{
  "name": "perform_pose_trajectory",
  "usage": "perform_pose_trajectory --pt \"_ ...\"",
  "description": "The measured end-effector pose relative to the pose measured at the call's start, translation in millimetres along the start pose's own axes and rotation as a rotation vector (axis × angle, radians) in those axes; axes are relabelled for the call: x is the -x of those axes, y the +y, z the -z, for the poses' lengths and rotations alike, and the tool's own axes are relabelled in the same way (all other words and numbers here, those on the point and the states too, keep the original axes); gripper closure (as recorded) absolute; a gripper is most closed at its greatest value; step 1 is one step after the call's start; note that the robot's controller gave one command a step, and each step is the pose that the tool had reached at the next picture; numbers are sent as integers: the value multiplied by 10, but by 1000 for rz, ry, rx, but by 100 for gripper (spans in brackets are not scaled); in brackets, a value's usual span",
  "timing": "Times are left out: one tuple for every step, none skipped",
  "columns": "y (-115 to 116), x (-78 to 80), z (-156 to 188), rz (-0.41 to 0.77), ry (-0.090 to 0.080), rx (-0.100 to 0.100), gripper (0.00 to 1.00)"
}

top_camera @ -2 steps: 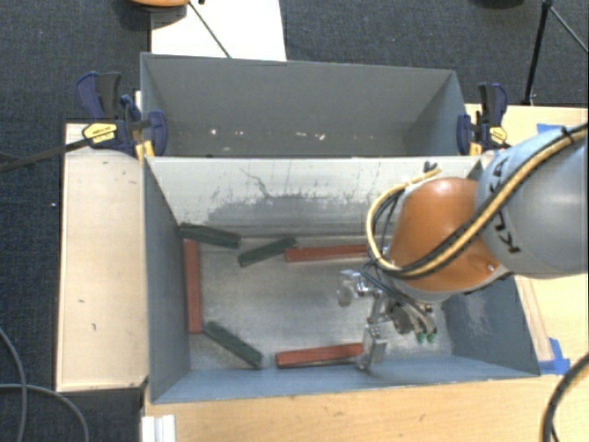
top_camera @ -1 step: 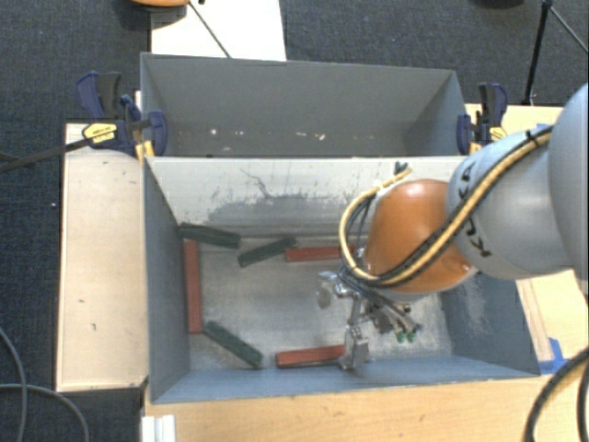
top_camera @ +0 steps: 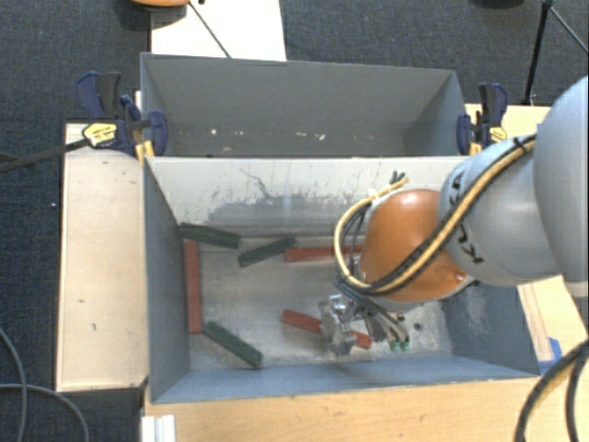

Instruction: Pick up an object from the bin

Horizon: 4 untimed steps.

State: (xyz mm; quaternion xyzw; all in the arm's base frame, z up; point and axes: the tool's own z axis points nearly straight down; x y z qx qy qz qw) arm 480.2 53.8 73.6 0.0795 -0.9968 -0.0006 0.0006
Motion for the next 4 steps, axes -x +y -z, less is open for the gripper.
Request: perform_pose_trajectory --pt "-104 3 -14 -17 -13 -1 0" --pt "-102 -31 -33 -20 -4 0 100" --pt "-102 -31 -33 -20 -4 0 100" --pt "-62 267 1556 6 -5 -1 100"
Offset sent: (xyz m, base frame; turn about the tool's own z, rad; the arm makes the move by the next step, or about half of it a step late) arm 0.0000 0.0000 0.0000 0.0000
